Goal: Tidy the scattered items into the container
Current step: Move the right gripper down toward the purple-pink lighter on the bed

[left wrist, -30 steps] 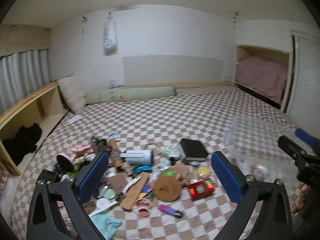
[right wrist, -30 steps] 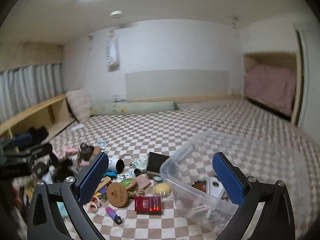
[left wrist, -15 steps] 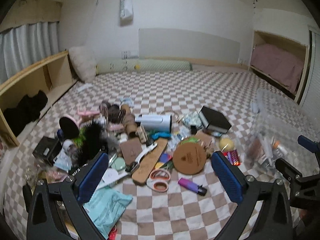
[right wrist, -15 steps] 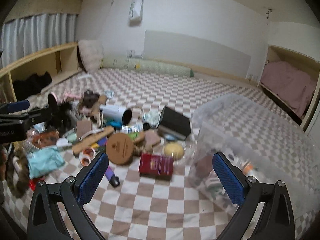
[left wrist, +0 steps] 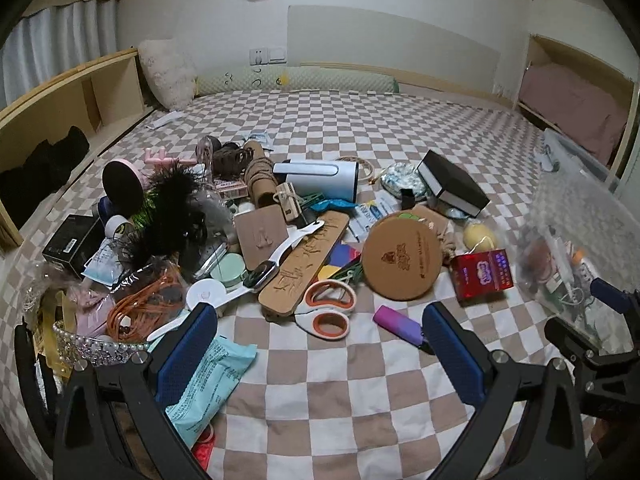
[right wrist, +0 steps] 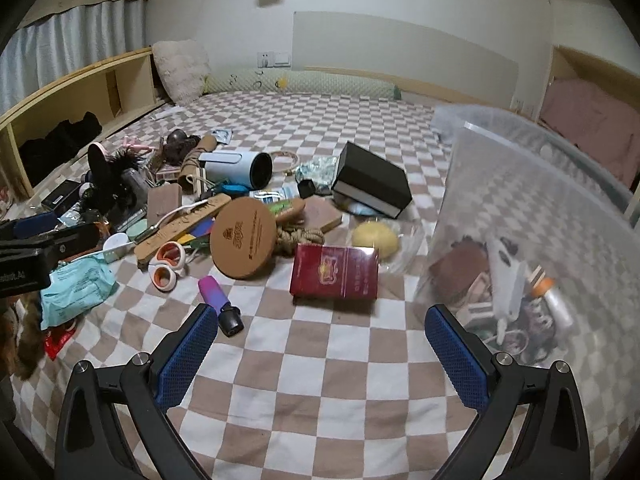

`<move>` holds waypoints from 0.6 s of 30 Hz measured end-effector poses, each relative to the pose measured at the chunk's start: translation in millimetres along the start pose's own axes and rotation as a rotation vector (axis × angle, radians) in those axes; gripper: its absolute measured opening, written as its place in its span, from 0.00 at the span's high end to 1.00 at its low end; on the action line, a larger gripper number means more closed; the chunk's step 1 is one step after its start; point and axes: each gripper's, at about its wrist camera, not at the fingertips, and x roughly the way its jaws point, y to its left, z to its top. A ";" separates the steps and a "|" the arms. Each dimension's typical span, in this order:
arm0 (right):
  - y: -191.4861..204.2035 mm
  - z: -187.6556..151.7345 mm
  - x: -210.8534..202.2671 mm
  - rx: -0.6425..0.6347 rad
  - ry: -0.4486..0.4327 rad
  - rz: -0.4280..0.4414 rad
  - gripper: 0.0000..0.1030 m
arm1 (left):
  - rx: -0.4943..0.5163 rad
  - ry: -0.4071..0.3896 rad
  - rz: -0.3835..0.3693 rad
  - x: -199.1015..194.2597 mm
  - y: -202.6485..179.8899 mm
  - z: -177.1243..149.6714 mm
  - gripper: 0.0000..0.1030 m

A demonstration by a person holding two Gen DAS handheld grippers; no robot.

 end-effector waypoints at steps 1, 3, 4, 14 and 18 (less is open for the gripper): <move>-0.4 -0.9 3.3 0.004 0.006 0.003 0.00 | -0.001 0.008 0.000 3.2 0.8 -1.5 0.00; -0.7 -2.2 8.1 0.006 0.014 0.008 0.00 | -0.007 0.025 0.000 9.8 2.8 -4.6 0.00; -0.7 -2.7 10.2 0.005 0.018 0.010 0.00 | -0.012 0.033 0.000 13.2 4.1 -6.2 0.00; 13.0 -8.7 40.1 -0.030 0.074 0.064 0.00 | -0.046 0.078 0.002 33.5 13.1 -14.5 0.00; 24.4 -9.9 55.4 -0.043 0.105 0.113 0.02 | -0.047 0.084 0.013 35.3 17.0 -16.6 0.00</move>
